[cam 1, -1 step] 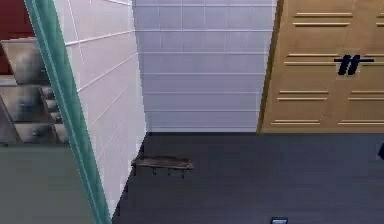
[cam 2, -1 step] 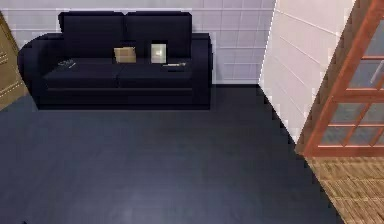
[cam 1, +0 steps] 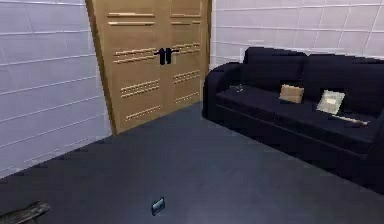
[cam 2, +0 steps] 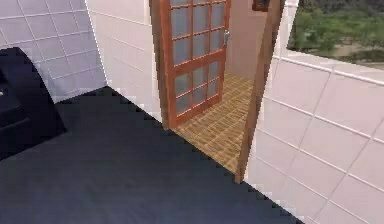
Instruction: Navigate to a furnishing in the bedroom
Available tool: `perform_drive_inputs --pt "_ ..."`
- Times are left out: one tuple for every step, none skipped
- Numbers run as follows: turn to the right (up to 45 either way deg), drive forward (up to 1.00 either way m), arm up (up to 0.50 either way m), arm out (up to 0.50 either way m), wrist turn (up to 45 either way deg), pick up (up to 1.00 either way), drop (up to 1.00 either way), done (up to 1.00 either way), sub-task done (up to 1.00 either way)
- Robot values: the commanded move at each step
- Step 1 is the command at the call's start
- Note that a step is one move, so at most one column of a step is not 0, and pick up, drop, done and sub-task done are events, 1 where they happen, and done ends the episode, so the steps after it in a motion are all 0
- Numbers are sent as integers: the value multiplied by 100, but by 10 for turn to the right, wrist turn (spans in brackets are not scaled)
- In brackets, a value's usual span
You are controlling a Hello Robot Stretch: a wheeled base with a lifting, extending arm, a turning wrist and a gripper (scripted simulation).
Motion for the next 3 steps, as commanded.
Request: perform_drive_inputs --pt "450 0 0 0 0 0 0 0 0" --pt "360 0 0 0 0 0 0 0 0" --pt "30 0 0 0 0 0 0 0 0"
